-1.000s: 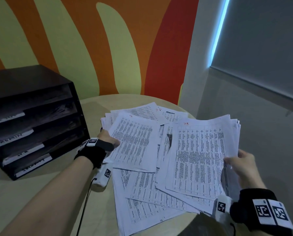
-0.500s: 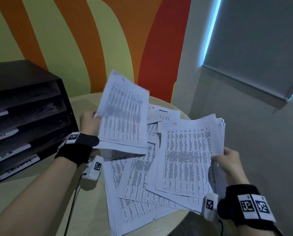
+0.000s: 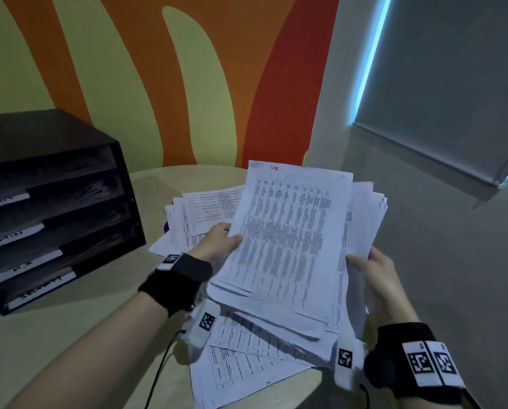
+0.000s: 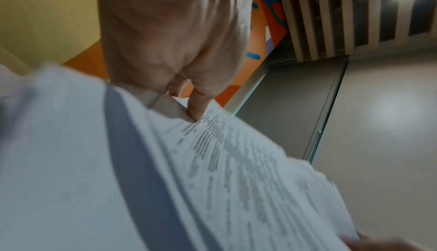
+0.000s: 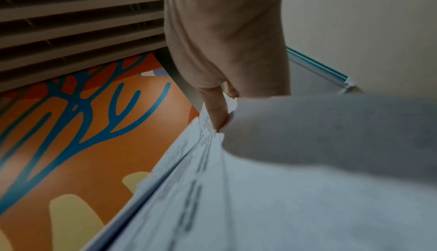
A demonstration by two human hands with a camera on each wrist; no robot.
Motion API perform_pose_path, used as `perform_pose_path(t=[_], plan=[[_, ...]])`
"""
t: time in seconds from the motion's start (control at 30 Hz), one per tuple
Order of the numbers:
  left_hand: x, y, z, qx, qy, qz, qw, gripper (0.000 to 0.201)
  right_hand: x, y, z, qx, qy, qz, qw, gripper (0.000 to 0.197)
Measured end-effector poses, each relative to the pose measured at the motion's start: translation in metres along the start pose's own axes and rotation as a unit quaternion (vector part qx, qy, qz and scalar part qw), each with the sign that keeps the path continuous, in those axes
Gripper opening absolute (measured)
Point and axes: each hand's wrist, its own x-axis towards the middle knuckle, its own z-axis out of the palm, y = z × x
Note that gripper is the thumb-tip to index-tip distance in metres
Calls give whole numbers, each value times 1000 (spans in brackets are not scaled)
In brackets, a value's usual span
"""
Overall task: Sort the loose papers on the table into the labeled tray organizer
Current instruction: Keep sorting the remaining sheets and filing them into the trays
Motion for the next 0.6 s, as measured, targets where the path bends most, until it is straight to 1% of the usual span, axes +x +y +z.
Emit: perform_pose_path(t=[0.03, 0.07, 0.1, 0.17, 0.2, 0.23, 0.27, 0.33, 0.37, 0.43, 0.5, 0.53, 0.6], plan=[[-1, -2, 6, -16, -5, -6, 1000, 14, 0, 1, 4, 7, -9, -4, 1000, 19], [-3, -1, 10, -25, -10, -15, 1000, 23, -1, 1, 9, 20, -14, -8, 1000, 16], [-6, -1, 13, -22, -15, -15, 1000, 29, -2, 0, 15, 35, -9, -9, 999, 20], [-9, -4, 15, 15, -19, 13, 1000, 23, -6, -3, 24, 58, -7, -11, 998, 35], [-12, -5, 16, 29, -12, 33, 999, 20, -8, -4, 29, 59, -14, -23, 998, 38], [-14, -6, 17, 34, -7, 55, 998, 16, -9, -3, 33, 33, -18, -49, 998, 36], [-16, -7, 17, 33, 0, 77, 996, 17, -10, -2, 37, -9, -20, -76, 997, 32], [-19, -5, 17, 30, 28, 135, 990, 25, -13, 0, 41, -83, -19, -123, 989, 36], [-19, -4, 15, 38, 44, 162, 985, 26, -14, -1, 42, -95, -19, -146, 985, 38], [-22, 5, 12, 61, 62, 220, 972, 25, -18, -10, 44, -88, -11, -205, 975, 36], [-28, 18, 9, 45, 68, 262, 961, 22, -26, -23, 48, -71, 2, -270, 960, 32], [-30, 22, 6, 29, 74, 277, 958, 23, -29, -28, 50, -63, 0, -299, 952, 32], [-30, 28, -1, 8, 87, 298, 951, 33, -33, -31, 53, -52, -11, -330, 943, 33]])
